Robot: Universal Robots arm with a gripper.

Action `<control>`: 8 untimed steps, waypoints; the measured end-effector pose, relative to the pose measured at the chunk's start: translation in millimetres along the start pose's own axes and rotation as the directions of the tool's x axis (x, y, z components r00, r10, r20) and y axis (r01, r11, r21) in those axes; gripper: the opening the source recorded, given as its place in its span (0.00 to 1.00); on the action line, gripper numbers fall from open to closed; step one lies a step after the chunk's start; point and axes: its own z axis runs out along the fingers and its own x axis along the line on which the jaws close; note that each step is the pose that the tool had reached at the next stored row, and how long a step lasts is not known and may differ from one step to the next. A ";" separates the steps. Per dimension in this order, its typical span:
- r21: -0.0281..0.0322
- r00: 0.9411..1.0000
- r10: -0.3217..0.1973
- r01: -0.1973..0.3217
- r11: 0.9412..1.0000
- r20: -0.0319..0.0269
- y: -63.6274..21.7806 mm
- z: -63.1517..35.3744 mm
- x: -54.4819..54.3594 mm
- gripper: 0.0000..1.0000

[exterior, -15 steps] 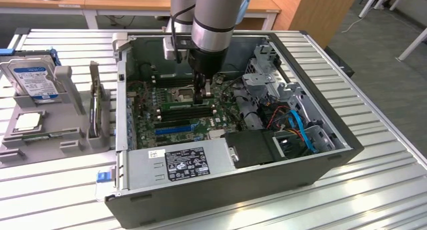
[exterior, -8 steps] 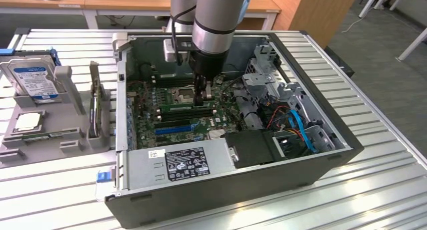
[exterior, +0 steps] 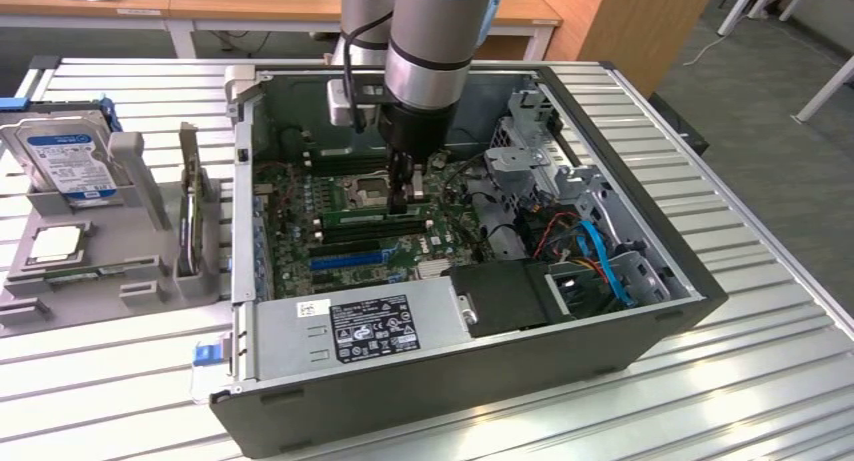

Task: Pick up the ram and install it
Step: 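Insert the ram into the slot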

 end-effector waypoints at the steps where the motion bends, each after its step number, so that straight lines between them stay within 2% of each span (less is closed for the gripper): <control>1: 0.000 1.000 0.000 0.000 1.000 0.000 0.0 0.0 0.0 0.11; 8: 0.002 1.000 0.000 0.000 1.000 0.000 -0.2 4.0 0.2 0.11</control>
